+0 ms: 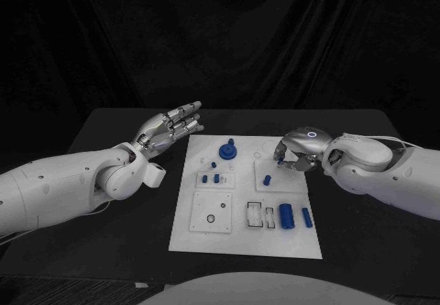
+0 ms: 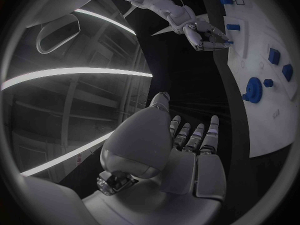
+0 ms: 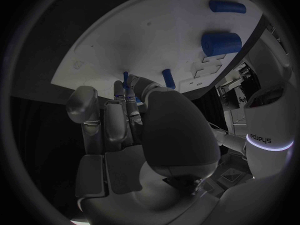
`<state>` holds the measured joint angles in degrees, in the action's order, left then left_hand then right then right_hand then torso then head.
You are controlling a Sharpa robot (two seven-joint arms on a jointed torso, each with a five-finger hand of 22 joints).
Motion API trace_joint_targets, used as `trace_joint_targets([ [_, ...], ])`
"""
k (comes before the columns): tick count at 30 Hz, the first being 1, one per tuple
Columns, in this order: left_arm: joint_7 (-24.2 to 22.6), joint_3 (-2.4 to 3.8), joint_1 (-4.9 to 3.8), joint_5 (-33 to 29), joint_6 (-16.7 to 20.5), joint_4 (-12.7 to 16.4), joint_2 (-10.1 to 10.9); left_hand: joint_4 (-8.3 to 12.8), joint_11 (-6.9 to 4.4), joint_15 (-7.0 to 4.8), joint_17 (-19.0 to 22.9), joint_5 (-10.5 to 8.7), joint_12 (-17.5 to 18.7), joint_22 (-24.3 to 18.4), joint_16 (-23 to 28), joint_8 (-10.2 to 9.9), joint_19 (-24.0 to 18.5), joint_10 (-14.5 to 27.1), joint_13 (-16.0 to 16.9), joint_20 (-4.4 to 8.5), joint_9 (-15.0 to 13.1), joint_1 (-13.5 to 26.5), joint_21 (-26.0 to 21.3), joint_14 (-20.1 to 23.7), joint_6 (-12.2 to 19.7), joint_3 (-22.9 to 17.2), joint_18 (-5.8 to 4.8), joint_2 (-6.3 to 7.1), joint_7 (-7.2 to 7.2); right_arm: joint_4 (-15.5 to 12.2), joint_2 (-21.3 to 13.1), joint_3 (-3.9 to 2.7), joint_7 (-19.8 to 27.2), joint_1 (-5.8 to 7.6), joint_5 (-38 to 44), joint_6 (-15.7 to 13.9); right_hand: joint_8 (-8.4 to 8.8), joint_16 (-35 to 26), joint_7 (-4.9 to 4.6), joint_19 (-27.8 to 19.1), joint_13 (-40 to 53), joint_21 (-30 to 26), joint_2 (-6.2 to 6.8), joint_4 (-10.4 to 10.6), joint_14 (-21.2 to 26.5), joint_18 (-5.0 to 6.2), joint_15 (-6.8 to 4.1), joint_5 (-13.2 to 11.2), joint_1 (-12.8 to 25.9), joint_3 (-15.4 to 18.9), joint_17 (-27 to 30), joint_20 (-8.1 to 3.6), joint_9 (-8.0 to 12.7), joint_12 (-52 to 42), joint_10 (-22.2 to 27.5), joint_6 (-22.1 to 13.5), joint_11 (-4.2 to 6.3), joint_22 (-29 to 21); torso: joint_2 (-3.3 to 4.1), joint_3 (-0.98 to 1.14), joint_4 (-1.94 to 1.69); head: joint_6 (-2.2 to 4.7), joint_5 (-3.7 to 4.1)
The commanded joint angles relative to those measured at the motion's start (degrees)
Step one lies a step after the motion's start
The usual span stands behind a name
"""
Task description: Assemble the parts on the task board
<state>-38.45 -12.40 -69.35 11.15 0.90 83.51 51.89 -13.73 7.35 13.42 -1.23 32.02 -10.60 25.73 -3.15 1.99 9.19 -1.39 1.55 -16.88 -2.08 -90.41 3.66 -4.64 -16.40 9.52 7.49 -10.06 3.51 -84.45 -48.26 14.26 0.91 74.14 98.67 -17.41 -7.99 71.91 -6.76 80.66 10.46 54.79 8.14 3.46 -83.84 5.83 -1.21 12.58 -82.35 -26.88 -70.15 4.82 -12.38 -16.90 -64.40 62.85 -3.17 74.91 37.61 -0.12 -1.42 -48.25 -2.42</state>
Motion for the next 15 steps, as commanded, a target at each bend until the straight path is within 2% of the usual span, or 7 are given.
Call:
trace_joint_targets([
  [1, -0.1, 0.06, 0.09, -0.4, -0.7, 0.2, 0.0, 0.4, 0.44, 0.09, -0.1, 0.22, -0.4, 0.0, -0.4, 0.3, 0.4, 0.0, 0.1, -0.04, -0.1, -0.5, 0.4, -0.3, -0.1, 0.0, -1.07, 0.11, 0.40, -0.9, -0.5, -0.09, -0.6, 1.12, -3.0, -3.1, -0.22, 0.0, -0.15, -0.3, 0.0, -0.1, -0.34, -0.3, -1.5, 0.27, -0.08, -0.3, -0.1, 0.2, 0.0, -0.15, -0.1, 0.2, -0.4, 0.4, -0.06, 7.0, -0.04, -0.02, 0.03, -0.14, -0.06],
  [3, 0.2, 0.06, 0.09, -0.4, -0.8, 0.2, -0.1, 0.5, 0.48, 0.10, -0.1, 0.26, -0.5, 0.0, -0.4, 0.3, 0.4, 0.0, 0.1, -0.04, -0.1, -0.6, 0.4, -0.3, -0.2, 0.0, -1.14, 0.11, 0.55, -2.0, -1.0, -0.09, -1.2, 2.25, -3.7, -2.5, -0.14, -0.2, -0.13, -0.3, -0.1, -0.4, -0.45, -0.2, -1.4, 0.30, -0.09, -0.6, 0.0, 0.3, 0.1, -0.17, -0.1, 0.4, -0.5, 0.5, -0.07, 7.0, -0.10, -0.03, 0.06, -0.34, -0.15],
  [6, 0.5, 0.06, 0.09, -0.4, -0.9, 0.1, -0.2, 0.5, 0.60, 0.08, -0.1, 0.32, -0.7, 0.0, -0.4, 0.4, 0.5, -0.1, 0.1, -0.03, -0.2, -0.6, 0.4, -0.3, -0.5, -0.1, -1.26, 0.07, 0.80, -3.3, -1.5, -0.09, -1.7, 3.16, -4.1, -1.5, 0.08, -0.6, -0.13, -0.4, -0.3, -0.8, -0.57, -0.1, -1.3, 0.35, -0.08, -1.3, 0.1, 0.4, 0.5, -0.18, -0.1, 0.7, -0.6, 0.4, -0.08, 6.9, -0.13, -0.07, -0.01, -0.41, -0.11],
  [11, 0.9, 0.06, 0.10, -0.4, -1.1, -0.1, -0.4, 0.6, 0.69, 0.03, -0.1, 0.37, -0.9, -0.1, -0.5, 0.4, 0.6, -0.2, 0.2, -0.02, -0.2, -0.7, 0.4, -0.3, -0.6, -0.2, -1.36, 0.02, 0.98, -5.5, -1.8, -0.08, -2.0, 3.71, -4.3, -0.3, 0.09, -0.7, -0.09, -0.5, -0.3, -0.9, -0.62, 0.0, -1.3, 0.37, -0.08, -1.5, 0.1, 0.4, 0.6, -0.18, -0.1, 0.8, -0.7, 0.5, -0.05, 6.8, -0.05, -0.02, -0.01, -0.31, -0.13],
  [15, 1.3, 0.06, 0.12, -0.4, -1.4, -0.2, -0.5, 0.6, 1.06, 0.02, -0.1, 0.41, -1.3, -0.4, -0.5, 0.4, 0.6, -0.4, 0.2, -0.02, -0.2, -0.7, 0.4, -0.3, -0.7, -0.4, -1.54, -0.10, 1.14, -7.9, -1.7, -0.08, -2.1, 3.80, -4.4, 1.4, 0.12, -0.8, -0.05, -0.6, -0.4, -1.2, -0.59, -0.1, -1.3, 0.42, -0.10, -1.7, 0.2, 0.5, 0.8, -0.19, -0.1, 0.9, -0.8, 0.5, -0.02, 6.8, -0.12, -0.09, -0.04, -0.51, -0.43],
])
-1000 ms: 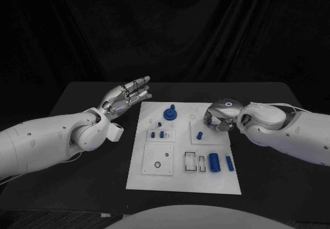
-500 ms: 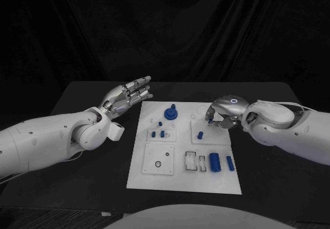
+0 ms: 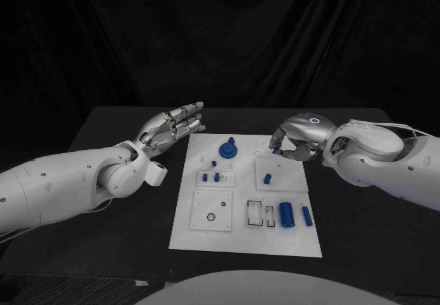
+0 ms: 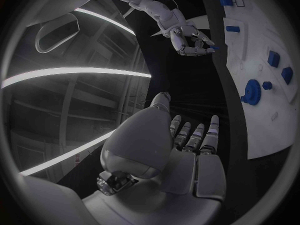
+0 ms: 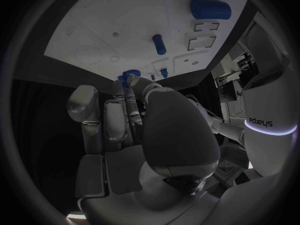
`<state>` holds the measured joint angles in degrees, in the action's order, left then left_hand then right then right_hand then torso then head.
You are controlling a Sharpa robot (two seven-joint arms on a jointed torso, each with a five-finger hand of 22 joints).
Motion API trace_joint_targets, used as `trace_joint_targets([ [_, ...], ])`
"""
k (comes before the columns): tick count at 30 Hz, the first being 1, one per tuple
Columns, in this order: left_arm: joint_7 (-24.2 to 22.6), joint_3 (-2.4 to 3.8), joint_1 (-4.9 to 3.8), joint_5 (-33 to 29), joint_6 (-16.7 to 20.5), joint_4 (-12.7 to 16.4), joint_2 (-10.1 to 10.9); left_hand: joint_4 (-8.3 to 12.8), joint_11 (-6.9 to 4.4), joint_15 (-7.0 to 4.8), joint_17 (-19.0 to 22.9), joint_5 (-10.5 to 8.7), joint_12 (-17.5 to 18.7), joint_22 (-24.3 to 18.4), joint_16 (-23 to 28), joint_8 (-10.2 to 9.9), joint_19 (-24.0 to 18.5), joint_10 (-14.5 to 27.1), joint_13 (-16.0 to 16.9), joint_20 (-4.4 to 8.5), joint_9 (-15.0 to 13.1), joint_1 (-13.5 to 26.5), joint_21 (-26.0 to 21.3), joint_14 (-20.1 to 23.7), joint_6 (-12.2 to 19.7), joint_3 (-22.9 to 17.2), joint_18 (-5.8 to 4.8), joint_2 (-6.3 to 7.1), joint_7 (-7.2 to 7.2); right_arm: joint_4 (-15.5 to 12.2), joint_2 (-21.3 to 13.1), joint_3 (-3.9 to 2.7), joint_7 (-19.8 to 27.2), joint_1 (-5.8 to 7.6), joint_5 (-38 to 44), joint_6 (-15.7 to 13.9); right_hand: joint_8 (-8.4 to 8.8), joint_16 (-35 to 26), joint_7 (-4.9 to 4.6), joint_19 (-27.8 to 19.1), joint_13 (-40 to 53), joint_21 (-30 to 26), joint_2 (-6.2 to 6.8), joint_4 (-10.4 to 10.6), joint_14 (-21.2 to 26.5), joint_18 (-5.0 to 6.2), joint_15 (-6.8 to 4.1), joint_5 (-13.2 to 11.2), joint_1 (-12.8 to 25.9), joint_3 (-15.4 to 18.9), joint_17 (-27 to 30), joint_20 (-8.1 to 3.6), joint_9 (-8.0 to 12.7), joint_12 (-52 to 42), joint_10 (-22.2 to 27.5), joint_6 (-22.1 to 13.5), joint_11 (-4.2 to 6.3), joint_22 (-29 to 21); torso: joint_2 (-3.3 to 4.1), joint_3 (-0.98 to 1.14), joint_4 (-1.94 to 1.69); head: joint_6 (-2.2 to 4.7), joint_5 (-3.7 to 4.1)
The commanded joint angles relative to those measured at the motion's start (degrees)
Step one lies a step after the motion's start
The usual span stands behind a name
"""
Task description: Assemble the parts on the task board
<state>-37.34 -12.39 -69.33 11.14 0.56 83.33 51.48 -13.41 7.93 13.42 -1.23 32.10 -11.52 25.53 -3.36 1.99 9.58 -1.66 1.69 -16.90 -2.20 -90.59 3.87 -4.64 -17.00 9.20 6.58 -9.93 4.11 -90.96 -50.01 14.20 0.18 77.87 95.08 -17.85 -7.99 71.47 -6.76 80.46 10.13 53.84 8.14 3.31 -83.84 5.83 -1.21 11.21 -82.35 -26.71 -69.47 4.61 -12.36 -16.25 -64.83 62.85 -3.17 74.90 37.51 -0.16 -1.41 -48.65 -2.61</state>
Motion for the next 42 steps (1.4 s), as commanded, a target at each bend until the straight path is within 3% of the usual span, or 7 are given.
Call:
trace_joint_targets([
  [1, 0.3, 0.05, 0.12, -0.4, -1.1, 0.0, -0.1, 0.3, 0.48, 0.02, -0.1, 0.33, -0.4, -0.2, -0.3, 0.4, 0.2, -0.1, 0.1, 0.00, -0.1, -0.5, 0.2, -0.3, -0.1, 0.0, -0.63, -0.23, 0.54, -1.8, 0.1, -0.02, -1.3, 0.03, -0.9, 2.0, 0.14, -0.4, -0.05, -0.4, -0.1, -0.3, -0.58, 0.1, -1.2, 0.42, -0.10, -0.3, 0.1, 0.4, 0.2, 0.01, -0.1, 0.3, -0.4, 0.5, -0.03, 6.8, 0.01, -0.03, -0.04, -0.14, -0.28],
  [8, 0.2, 0.05, 0.38, -0.4, -1.5, -0.4, -0.4, 0.4, 0.82, -0.20, -0.1, 0.30, -1.0, -0.5, -0.4, 0.5, 0.2, -0.3, 0.1, 0.05, -0.1, -0.6, 0.1, -0.3, -0.5, -0.3, -0.93, -0.44, 0.94, -6.2, 1.7, -0.02, -0.3, -1.69, -0.9, 3.7, 0.45, -0.6, -0.10, -0.5, -0.3, -0.9, -0.43, -0.3, -1.2, 0.51, -0.13, -0.3, -0.3, 0.3, 0.3, -0.03, 0.0, 0.7, -0.4, 0.3, -0.04, 6.6, 0.13, 0.10, -0.05, -0.32, -0.13],
  [14, 0.0, 0.04, 0.65, -0.4, -1.5, -0.6, -0.4, 0.5, 0.44, -0.57, -0.1, 0.40, -1.5, -0.5, -0.4, 0.6, 0.4, -0.6, 0.2, 0.10, -0.2, -0.7, 0.1, -0.2, -1.2, -0.6, -1.03, -0.43, 1.44, -7.3, 4.5, -0.02, 0.5, -3.32, -0.9, 4.4, 0.72, -0.5, -0.19, -0.6, -0.4, -1.2, -0.31, -0.6, -1.2, 0.56, -0.11, 0.1, -0.6, 0.4, 0.3, -0.04, 0.1, 1.0, -0.4, 0.1, -0.11, 6.6, 0.13, 0.12, -0.05, -0.85, -0.47],
  [19, 0.3, 0.04, 0.87, -0.4, -1.7, -0.9, -0.4, 0.5, 0.44, -0.58, -0.1, 0.41, -1.4, -0.5, -0.4, 0.6, 0.4, -0.6, 0.2, 0.10, -0.2, -0.8, 0.1, -0.2, -1.1, -0.6, -1.03, -0.42, 1.46, -6.5, 7.4, -0.03, 0.8, -4.45, -0.9, 4.4, 0.91, -0.1, -0.27, -0.5, -0.5, -0.9, -0.26, -0.7, -1.4, 0.50, -0.08, 0.3, -0.7, 0.4, -0.2, -0.03, 0.2, 1.2, -0.4, 0.0, -0.17, 6.6, 0.10, 0.09, 0.03, -1.35, -1.12],
  [27, 0.9, 0.04, 1.16, -0.4, -1.9, -1.0, -0.3, 0.5, 0.40, -0.63, -0.1, 0.40, -1.5, -0.6, -0.5, 0.6, 0.4, -0.6, 0.2, 0.10, -0.2, -0.8, 0.1, -0.3, -1.1, -0.6, -1.04, -0.43, 1.49, -4.1, 11.9, -0.03, 0.9, -6.30, 0.5, 5.0, 1.05, 0.1, -0.30, -0.4, -0.6, -0.7, -0.22, -0.8, -1.5, 0.47, -0.06, 0.5, -0.8, 0.4, -0.4, -0.03, 0.2, 1.3, -0.4, -0.1, -0.19, 6.7, 0.14, 0.16, -0.07, -1.35, -1.43],
  [34, 1.1, 0.04, 1.27, -0.4, -2.1, -1.2, -0.3, 0.5, 0.39, -0.65, -0.1, 0.38, -1.4, -0.6, -0.5, 0.6, 0.4, -0.6, 0.2, 0.10, -0.2, -0.8, 0.1, -0.3, -1.1, -0.6, -1.04, -0.43, 1.49, -2.7, 13.9, -0.03, 0.9, -7.40, 1.2, 5.2, 1.37, 0.9, -0.42, -0.1, -0.7, 0.0, -0.14, -1.0, -1.8, 0.34, -0.01, 0.8, -1.0, 0.5, -1.1, -0.01, 0.4, 1.6, -0.4, -0.3, -0.29, 6.9, 0.18, 0.06, 0.08, -1.35, -1.73],
  [42, 1.3, 0.04, 1.49, -0.4, -2.5, -1.4, -0.5, 0.5, 0.24, -0.74, -0.1, 0.35, -1.4, -0.4, -0.5, 0.6, 0.5, -0.6, 0.2, 0.10, -0.2, -0.8, 0.1, -0.3, -1.3, -0.7, -1.06, -0.51, 1.64, -1.8, 14.8, -0.03, 0.6, -8.07, 2.7, 5.7, 1.54, 0.8, -0.49, -0.1, -0.7, 0.0, -0.11, -1.1, -1.8, 0.34, 0.03, 0.8, -1.0, 0.5, -1.1, 0.01, 0.4, 1.7, -0.5, -0.5, -0.33, 6.9, 0.16, 0.02, -0.16, -1.35, -1.58],
])
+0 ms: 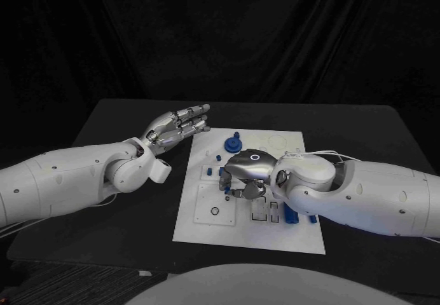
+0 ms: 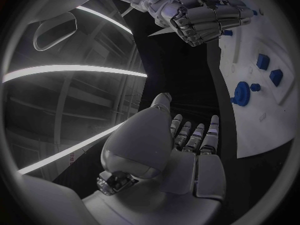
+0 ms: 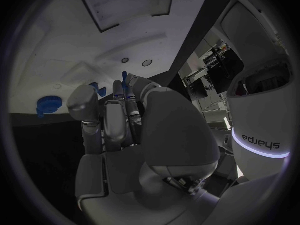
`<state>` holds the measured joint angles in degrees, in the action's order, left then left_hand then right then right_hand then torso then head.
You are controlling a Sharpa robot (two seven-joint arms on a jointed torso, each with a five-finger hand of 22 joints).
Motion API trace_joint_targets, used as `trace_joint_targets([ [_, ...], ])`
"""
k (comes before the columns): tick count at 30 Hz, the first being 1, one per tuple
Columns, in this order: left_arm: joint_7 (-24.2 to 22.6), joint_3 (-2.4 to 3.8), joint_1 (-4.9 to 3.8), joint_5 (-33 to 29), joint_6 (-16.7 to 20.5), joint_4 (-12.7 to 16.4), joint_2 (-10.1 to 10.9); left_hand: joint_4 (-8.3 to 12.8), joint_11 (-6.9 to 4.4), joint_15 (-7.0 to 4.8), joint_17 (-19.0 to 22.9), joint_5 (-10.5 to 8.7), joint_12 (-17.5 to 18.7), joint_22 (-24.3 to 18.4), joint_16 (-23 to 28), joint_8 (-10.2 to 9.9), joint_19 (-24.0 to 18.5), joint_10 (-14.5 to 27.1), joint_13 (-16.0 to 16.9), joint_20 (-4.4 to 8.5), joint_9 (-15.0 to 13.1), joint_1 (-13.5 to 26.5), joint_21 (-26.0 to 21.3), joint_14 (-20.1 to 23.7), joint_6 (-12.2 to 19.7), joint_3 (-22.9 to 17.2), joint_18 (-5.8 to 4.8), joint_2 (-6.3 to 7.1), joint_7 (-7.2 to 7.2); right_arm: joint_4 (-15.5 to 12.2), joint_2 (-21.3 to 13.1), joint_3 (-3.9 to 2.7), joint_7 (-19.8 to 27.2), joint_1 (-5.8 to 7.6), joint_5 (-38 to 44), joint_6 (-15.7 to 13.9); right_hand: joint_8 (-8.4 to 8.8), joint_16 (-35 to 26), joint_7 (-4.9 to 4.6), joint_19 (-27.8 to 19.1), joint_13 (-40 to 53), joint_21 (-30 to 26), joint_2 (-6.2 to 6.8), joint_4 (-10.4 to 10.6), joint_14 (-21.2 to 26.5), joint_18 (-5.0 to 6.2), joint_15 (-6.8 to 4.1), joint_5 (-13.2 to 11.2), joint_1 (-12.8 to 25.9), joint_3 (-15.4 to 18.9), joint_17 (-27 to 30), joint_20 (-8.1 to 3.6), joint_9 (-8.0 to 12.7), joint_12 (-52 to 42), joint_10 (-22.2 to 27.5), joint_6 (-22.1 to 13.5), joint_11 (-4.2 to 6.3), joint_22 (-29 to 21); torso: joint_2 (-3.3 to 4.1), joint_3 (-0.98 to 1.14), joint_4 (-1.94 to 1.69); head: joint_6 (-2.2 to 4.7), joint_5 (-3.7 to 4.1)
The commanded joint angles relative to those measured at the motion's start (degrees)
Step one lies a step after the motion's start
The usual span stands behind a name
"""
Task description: Assemble the parts on the task board
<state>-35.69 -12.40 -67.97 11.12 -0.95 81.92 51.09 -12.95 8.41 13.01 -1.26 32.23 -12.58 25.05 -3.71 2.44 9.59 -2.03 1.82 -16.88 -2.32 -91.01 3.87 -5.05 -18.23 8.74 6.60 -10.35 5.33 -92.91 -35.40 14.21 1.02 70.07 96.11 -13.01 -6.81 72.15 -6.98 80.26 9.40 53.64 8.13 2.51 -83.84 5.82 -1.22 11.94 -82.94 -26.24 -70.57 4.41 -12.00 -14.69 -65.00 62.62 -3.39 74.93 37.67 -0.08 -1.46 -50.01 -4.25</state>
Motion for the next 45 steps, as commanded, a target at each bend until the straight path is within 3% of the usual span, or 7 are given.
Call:
trace_joint_targets([
  [1, -0.3, 0.05, 0.16, -0.4, -1.0, 0.0, -0.1, 0.1, -0.24, -0.33, -0.1, 0.22, -0.4, 0.1, -0.2, 0.2, 0.5, -0.2, 0.1, 0.08, -0.1, -0.4, 0.1, 0.1, 0.0, -0.3, -1.08, -0.09, 0.41, 0.3, 0.2, -0.04, -0.3, -0.34, 1.7, 0.9, 0.37, 0.2, -0.26, 0.1, 0.0, 0.2, -0.09, -0.3, -1.8, 0.35, 0.03, 0.1, -0.5, 0.1, 0.0, 0.21, 0.1, 0.2, -0.3, -0.3, -0.11, 6.9, 0.01, -0.06, -0.10, 0.01, 0.02],
  [10, -0.1, 0.05, 0.40, -0.4, -1.4, -0.2, -0.3, 0.1, -0.43, -0.35, -0.1, 0.23, -0.3, 0.3, -0.2, 0.2, 0.7, -0.2, 0.0, 0.06, -0.1, -0.5, 0.2, 0.1, -0.1, -0.4, -1.11, -0.16, 0.65, 0.5, 0.3, -0.04, -0.7, -0.92, 1.9, 2.2, 0.58, 0.0, -0.34, 0.1, -0.1, 0.0, -0.13, -0.6, -1.7, 0.37, 0.07, 0.0, -0.8, 0.0, 0.2, 0.24, 0.1, 0.4, -0.3, -0.4, -0.17, 6.8, -0.01, -0.06, 0.04, 0.01, -0.36],
  [20, 0.0, 0.05, 0.60, -0.4, -1.7, -0.6, -0.6, 0.2, -0.66, -0.31, -0.1, 0.29, -0.2, 0.4, -0.3, 0.2, 0.9, -0.1, 0.0, 0.06, -0.1, -0.6, 0.3, 0.1, -0.2, -0.6, -1.14, -0.23, 0.96, 0.6, 0.2, -0.04, -0.9, -1.13, 2.0, 2.5, 0.73, -0.2, -0.40, 0.0, -0.1, -0.2, -0.15, -0.8, -1.7, 0.41, 0.12, -0.2, -0.9, 0.0, 0.4, 0.26, 0.2, 0.5, -0.3, -0.5, -0.23, 6.8, -0.02, 0.01, 0.03, 0.01, -0.11],
  [45, 0.7, 0.05, 0.78, -0.4, -2.3, -1.0, -0.8, 0.4, -1.24, -0.06, -0.1, 0.39, -0.1, 0.2, -0.5, 0.5, 1.3, -0.1, 0.0, 0.07, -0.3, -0.9, 0.3, 0.0, -1.3, -1.2, -1.29, -0.35, 1.96, 1.3, 0.8, -0.04, -0.6, -1.84, 2.0, 2.3, 0.88, -0.3, -0.48, -0.1, -0.2, -0.4, -0.15, -0.9, -1.6, 0.43, 0.17, -0.4, -1.0, 0.1, 0.5, 0.29, 0.3, 0.6, -0.3, -0.6, -0.29, 6.7, -0.05, -0.02, 0.03, 0.01, -0.36],
])
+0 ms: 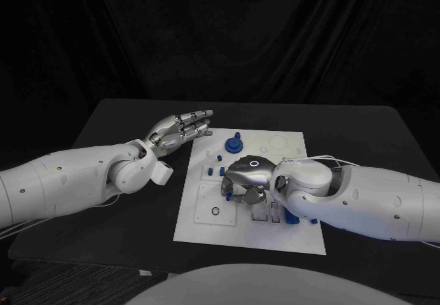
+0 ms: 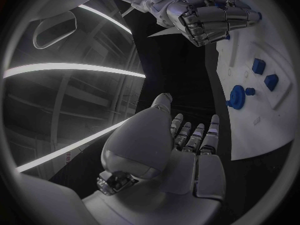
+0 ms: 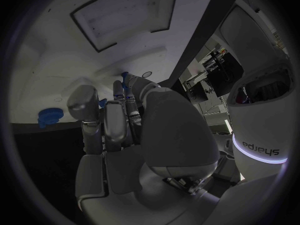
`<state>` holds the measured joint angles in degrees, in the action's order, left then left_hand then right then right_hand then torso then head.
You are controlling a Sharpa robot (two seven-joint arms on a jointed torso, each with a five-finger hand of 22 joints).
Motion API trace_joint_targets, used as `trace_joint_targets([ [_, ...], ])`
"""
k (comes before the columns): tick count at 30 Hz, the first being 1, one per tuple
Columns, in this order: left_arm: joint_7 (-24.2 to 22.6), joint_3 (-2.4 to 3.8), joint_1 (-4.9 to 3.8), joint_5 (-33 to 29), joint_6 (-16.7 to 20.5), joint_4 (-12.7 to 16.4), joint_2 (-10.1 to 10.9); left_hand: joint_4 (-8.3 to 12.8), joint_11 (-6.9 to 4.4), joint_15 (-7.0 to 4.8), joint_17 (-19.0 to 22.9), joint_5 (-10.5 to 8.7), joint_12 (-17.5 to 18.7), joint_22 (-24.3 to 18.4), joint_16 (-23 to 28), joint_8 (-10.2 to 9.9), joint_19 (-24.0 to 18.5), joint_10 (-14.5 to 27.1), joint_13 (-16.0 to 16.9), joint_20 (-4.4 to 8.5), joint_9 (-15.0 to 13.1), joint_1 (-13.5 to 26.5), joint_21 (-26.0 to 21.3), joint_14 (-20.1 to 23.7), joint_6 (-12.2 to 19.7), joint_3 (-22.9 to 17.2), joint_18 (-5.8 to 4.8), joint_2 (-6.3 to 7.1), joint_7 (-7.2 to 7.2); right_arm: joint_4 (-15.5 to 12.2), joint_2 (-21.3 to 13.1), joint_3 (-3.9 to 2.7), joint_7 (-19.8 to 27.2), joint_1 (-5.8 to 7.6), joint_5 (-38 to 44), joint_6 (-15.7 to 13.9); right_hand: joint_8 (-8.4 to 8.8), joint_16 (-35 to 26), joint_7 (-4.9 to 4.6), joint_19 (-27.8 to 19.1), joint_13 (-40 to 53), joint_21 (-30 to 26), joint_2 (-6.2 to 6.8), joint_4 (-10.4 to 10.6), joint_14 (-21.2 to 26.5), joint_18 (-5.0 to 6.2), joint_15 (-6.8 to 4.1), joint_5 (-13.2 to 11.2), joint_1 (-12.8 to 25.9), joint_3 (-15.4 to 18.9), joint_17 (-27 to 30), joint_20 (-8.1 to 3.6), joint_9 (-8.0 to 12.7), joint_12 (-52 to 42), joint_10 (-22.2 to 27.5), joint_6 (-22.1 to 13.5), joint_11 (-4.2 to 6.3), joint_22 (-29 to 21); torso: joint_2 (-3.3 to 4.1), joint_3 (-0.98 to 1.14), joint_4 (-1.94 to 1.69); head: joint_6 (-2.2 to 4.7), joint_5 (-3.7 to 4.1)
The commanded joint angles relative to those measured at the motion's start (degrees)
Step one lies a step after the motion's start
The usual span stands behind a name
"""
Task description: Assemble the parts on the task board
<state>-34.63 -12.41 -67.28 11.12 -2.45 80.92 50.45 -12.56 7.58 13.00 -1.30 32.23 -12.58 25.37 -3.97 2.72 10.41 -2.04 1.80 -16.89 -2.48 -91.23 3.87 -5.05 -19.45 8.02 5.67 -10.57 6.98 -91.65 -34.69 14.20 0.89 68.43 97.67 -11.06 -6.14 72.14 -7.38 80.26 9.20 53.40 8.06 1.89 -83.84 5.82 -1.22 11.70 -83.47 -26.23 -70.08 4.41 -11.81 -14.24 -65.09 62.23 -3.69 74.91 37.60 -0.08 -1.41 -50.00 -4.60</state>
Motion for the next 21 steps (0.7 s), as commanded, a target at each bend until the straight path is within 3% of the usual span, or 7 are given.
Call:
trace_joint_targets([
  [1, -0.3, 0.05, 0.09, -0.3, -0.8, 0.0, -0.1, 0.0, -0.41, -0.05, -0.1, 0.39, -0.1, -0.1, -0.2, 0.2, 0.5, 0.0, 0.0, 0.08, -0.1, -0.7, 0.3, 0.0, -0.1, -0.4, -0.36, -0.13, 0.31, 0.1, 0.2, -0.03, -0.5, -0.23, 0.4, 0.3, 0.23, -0.3, -0.10, -0.1, 0.0, -0.3, -0.08, -0.2, -1.6, 0.45, 0.19, -0.3, -0.5, 0.1, 0.1, 0.30, 0.1, 0.2, -0.2, -0.2, -0.01, 6.7, 0.03, -0.03, -0.01, 0.00, -0.01],
  [13, 0.0, 0.05, 0.18, -0.3, -1.1, -0.1, -0.2, 0.2, -0.47, -0.01, -0.1, 0.47, 0.0, -0.1, -0.3, 0.3, 0.5, 0.0, 0.0, 0.07, -0.1, -0.8, 0.3, 0.0, -0.4, -0.7, -0.41, -0.20, 0.52, 0.2, 0.4, -0.03, -1.0, -0.46, 0.4, 1.2, 0.87, -0.6, -0.42, -0.3, -0.1, -0.7, 0.13, -0.3, -1.4, 0.48, 0.44, -0.6, -0.3, 0.3, 0.4, 0.46, 0.3, 0.7, 0.3, -0.9, -0.34, 6.6, 0.01, -0.01, 0.00, 0.00, -0.09],
  [15, 0.1, 0.05, 0.19, -0.3, -1.1, -0.1, -0.2, 0.2, -0.47, -0.01, -0.1, 0.47, 0.0, -0.1, -0.3, 0.3, 0.5, 0.0, 0.0, 0.07, -0.1, -0.8, 0.3, 0.0, -0.4, -0.7, -0.41, -0.20, 0.52, 0.2, 0.3, -0.03, -1.3, -0.47, 0.4, 1.5, 2.73, -1.2, -1.57, -1.1, -0.8, -2.6, 1.24, 0.3, -0.8, 0.62, 1.56, -0.6, 1.0, 1.1, 1.0, 1.10, 1.7, 2.4, 3.9, -5.6, -1.53, 6.2, 0.00, -0.02, 0.01, 0.00, -0.18],
  [16, 0.1, 0.05, 0.20, -0.3, -1.1, -0.1, -0.2, 0.2, -0.47, -0.01, -0.1, 0.47, 0.0, -0.1, -0.3, 0.3, 0.5, 0.0, 0.0, 0.07, -0.1, -0.8, 0.3, 0.0, -0.4, -0.7, -0.41, -0.20, 0.52, 0.2, 0.3, -0.03, -1.5, -0.48, 0.4, 1.8, 2.46, -2.2, -0.42, -2.3, -1.3, -5.2, 2.33, 0.8, 0.1, 1.08, 1.36, -0.1, 2.2, 2.4, 2.0, 1.33, 3.2, 4.1, 8.0, -11.8, -2.07, 5.6, 0.00, -0.02, 0.00, 0.00, -0.17],
  [18, 0.2, 0.05, 0.21, -0.3, -1.1, -0.2, -0.2, 0.2, -0.47, -0.01, -0.1, 0.47, 0.0, -0.1, -0.3, 0.3, 0.5, 0.0, 0.0, 0.07, -0.1, -0.8, 0.3, 0.0, -0.4, -0.7, -0.41, -0.20, 0.52, 0.2, 0.2, -0.03, -1.8, -0.48, 0.4, 2.0, 2.25, -3.5, 2.23, -3.8, -1.6, -8.5, 2.45, 0.9, 1.2, 1.70, 0.98, -1.3, 2.2, 4.4, 3.3, 1.18, 4.7, 5.4, 12.5, -17.4, -2.44, 4.9, 0.01, -0.01, 0.00, 0.00, -0.20],
  [19, 0.2, 0.05, 0.21, -0.3, -1.1, -0.2, -0.2, 0.2, -0.47, -0.01, -0.1, 0.47, 0.0, -0.1, -0.3, 0.3, 0.5, 0.0, 0.0, 0.07, -0.1, -0.8, 0.3, 0.0, -0.4, -0.7, -0.41, -0.20, 0.52, 0.2, 0.1, -0.03, -1.9, -0.49, 0.4, 1.8, 2.84, -4.8, 3.70, -5.9, -1.5, -12.6, 1.64, 1.8, 3.0, 2.12, 1.34, -3.0, 1.0, 10.3, 4.7, 1.61, 6.8, 5.5, 18.4, -26.9, -3.03, 4.1, 0.01, -0.01, -0.01, 0.00, -0.20],
  [21, 0.3, 0.05, 0.22, -0.3, -1.1, -0.2, -0.1, 0.2, -0.47, -0.01, -0.1, 0.47, 0.0, -0.1, -0.3, 0.3, 0.5, 0.0, 0.0, 0.07, -0.1, -0.8, 0.3, 0.0, -0.4, -0.7, -0.41, -0.20, 0.52, 0.1, -0.3, -0.03, -1.9, -0.48, 0.4, 1.2, 2.93, -5.2, 4.02, -6.8, -1.2, -14.7, 1.24, 3.1, 4.0, 2.42, 1.50, -3.6, -0.3, 13.4, 5.3, 1.79, 7.4, 4.8, 21.2, -29.0, -3.10, 3.7, 0.01, -0.01, -0.02, 0.00, -0.25],
])
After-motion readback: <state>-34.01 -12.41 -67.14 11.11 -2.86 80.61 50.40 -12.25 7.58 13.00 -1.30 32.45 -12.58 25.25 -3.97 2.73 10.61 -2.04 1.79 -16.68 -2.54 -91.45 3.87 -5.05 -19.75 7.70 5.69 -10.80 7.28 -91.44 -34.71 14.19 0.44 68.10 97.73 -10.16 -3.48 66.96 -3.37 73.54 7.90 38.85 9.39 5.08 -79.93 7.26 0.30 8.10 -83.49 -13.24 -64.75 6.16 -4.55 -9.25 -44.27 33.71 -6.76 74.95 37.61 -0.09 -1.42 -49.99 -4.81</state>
